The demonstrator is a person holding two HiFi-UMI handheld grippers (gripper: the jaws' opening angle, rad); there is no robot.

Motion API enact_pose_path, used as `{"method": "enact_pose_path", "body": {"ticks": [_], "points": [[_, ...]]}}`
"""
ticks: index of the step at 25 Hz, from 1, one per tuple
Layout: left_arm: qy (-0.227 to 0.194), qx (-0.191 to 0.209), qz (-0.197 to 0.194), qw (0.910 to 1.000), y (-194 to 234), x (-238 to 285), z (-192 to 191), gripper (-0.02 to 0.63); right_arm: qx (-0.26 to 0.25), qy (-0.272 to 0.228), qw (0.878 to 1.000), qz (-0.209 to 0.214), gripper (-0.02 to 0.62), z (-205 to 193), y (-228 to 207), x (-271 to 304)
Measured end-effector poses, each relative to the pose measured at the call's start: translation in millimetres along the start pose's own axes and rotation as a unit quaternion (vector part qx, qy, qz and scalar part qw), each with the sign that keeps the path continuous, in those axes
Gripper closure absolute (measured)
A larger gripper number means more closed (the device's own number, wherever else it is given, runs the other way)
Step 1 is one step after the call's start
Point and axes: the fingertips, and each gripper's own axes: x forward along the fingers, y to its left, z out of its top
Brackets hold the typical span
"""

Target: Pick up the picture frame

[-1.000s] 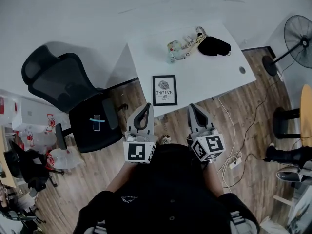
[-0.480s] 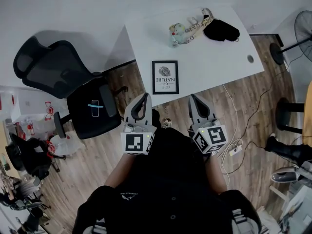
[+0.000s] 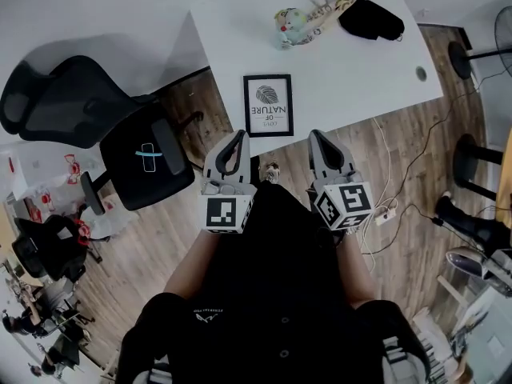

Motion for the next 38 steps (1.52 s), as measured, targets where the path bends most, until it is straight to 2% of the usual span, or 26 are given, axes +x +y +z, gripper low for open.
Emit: {"method": "enact_pose_path", "body": {"ticks": [7,16,21,27,38], "points": [[0.062,0.003,-0.006,0.998,10,32,-43,0.6,0.006,0.058,0.998,-0.035,0.597,-31,-22,32],[0.135,-0.041,-0.012,0.9899,31,66,-99,0.598,0.027,0.121,0.991,-0.043,0.597,-68,-37,75],[0.192,-0.077,-0.016,0.9783,41,79,-136,0.594,0.023,0.16,0.986,-0.042,0.551,-95,-44,100],[0.246,-0.115,-0.028,0.962,50,93,-174,0.543,0.041,0.213,0.975,-0.048,0.5,-129,-56,122],[0.307,-0.114,-0.016,0.9445,56,111,-218,0.495,0.093,0.284,0.952,-0.072,0.48,-175,-73,141]]}}
